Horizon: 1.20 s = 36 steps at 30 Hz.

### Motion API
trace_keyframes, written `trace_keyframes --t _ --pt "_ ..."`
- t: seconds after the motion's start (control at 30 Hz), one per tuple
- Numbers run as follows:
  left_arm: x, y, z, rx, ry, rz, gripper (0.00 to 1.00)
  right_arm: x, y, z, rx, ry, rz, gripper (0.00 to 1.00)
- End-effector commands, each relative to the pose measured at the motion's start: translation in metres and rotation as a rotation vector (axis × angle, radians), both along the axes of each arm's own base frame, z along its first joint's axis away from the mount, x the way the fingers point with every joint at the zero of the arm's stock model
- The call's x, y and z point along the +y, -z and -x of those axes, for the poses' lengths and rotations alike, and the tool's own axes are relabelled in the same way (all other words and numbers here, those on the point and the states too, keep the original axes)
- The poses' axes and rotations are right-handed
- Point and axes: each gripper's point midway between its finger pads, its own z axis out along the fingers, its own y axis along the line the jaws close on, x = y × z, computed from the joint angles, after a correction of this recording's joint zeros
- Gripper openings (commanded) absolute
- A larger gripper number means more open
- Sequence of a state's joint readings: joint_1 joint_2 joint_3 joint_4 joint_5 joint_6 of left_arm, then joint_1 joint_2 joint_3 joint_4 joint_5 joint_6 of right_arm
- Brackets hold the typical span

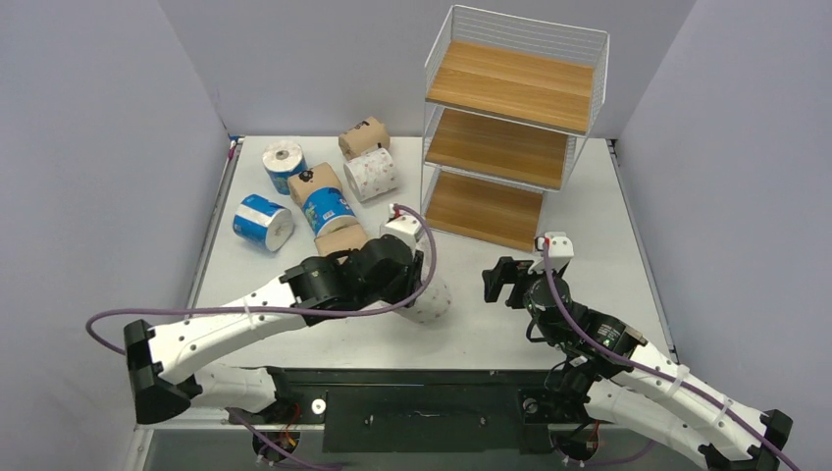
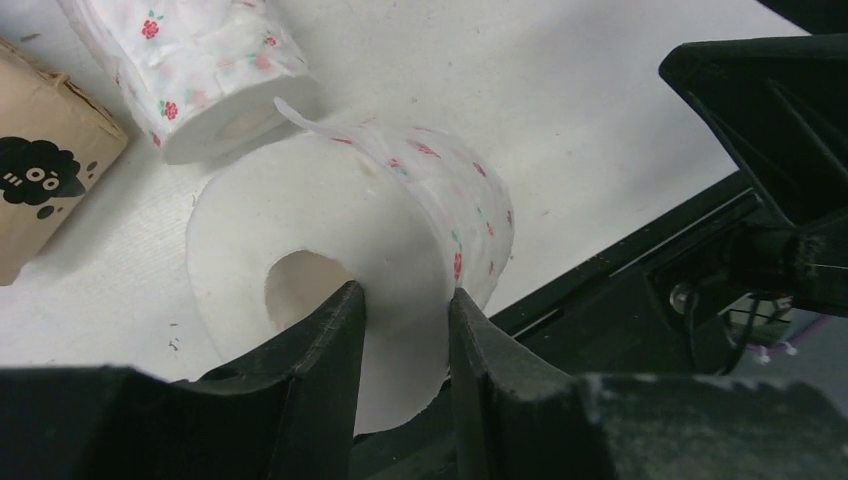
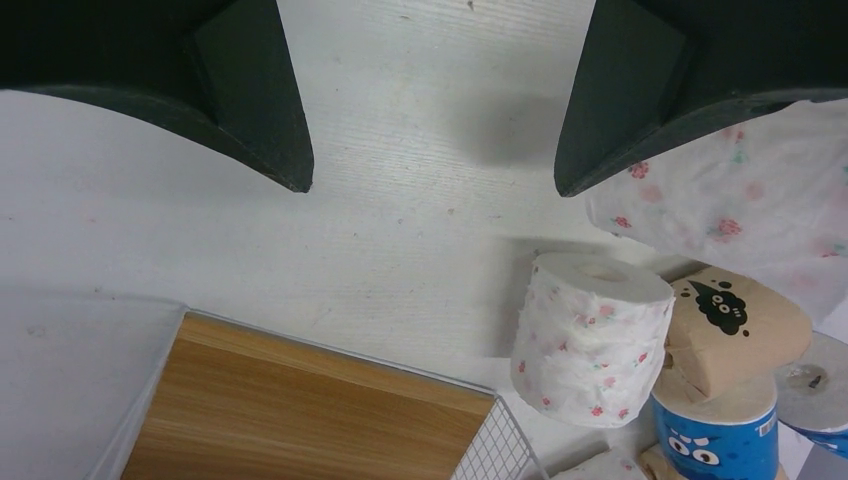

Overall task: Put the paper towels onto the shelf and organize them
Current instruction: Adjust the paper towel at the center of the board.

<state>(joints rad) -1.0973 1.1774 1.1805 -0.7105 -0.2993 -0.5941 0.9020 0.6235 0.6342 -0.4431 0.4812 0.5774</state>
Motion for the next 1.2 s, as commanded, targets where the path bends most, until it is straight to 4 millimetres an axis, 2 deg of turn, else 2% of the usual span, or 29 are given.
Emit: trace_keyframes --t 0.0,0.1,0.37,0.73,1.1,1.17 --pt "-0.012 -0.015 -0.015 -0.086 -0.017 -0.081 0.16 -0.011 -0.007 -0.001 0.007 0.067 -0.011 0.85" --pt "-0.018 -0.001 -0.021 -0.094 -0.014 -0.166 0.16 -0.01 0.001 0.0 0.032 0.071 -0.021 0.86" --pt "-0.028 0.027 -0.033 -0.109 -0.021 -0.254 0.16 -0.008 0.014 0.004 0.066 0.073 -0.045 0.89" --pt "-0.046 0.066 -0.025 -0.102 0.01 -0.304 0.17 -0.022 0.032 0.002 0.067 0.144 -0.01 0.89" --pt "-0.054 0.085 -0.017 -0.09 0.034 -0.324 0.2 -0.026 0.036 0.002 0.062 0.163 -0.024 0.89" --pt "-0.056 0.085 -0.016 -0.09 0.04 -0.324 0.23 -0.027 0.037 0.002 0.058 0.17 -0.021 0.9"
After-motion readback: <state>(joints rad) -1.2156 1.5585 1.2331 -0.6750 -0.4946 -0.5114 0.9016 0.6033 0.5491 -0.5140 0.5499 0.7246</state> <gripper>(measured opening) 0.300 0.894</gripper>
